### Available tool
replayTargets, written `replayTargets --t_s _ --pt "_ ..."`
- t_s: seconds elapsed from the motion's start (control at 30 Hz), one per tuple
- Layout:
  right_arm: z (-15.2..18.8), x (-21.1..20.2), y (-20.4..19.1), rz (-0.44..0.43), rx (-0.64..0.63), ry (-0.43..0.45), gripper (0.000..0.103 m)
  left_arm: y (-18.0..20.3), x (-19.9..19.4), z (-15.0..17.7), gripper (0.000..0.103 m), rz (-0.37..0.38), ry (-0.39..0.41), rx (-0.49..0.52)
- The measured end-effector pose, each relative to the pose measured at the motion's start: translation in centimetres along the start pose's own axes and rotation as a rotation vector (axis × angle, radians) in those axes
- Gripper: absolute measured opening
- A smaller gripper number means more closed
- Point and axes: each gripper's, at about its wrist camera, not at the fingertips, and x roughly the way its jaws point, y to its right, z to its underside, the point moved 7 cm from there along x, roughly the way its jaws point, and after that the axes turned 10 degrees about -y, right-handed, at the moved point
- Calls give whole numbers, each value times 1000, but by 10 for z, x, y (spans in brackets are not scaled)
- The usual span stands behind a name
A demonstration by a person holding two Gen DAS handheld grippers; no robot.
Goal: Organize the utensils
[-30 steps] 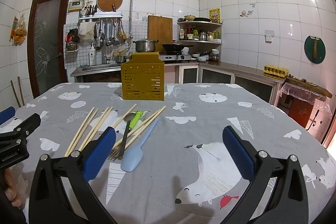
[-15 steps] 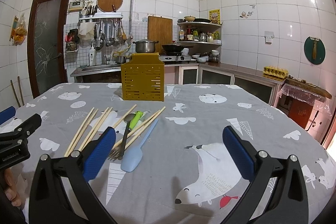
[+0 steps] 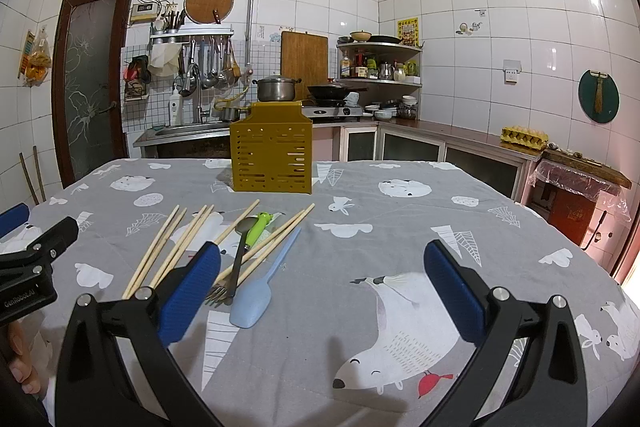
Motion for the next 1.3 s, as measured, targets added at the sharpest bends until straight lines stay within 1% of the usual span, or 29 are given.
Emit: replayTargets --t_s 0.67,0.83,1.07,1.23,1.3 --pt "0 0 1 1 0 4 99 -4 -3 -2 98 -2 8 -7" --pt "0 -1 1 2 -3 6 99 -5 -2 -2 98 2 -2 -14" --pt "0 2 2 1 -6 -7 99 -5 -11 -3 98 11 37 -19" --pt "0 5 2 -6 -3 -26 99 4 -5 0 98 43 -3 10" --pt "-1 8 3 -16 1 -37 99 3 -3 2 98 50 -24 5"
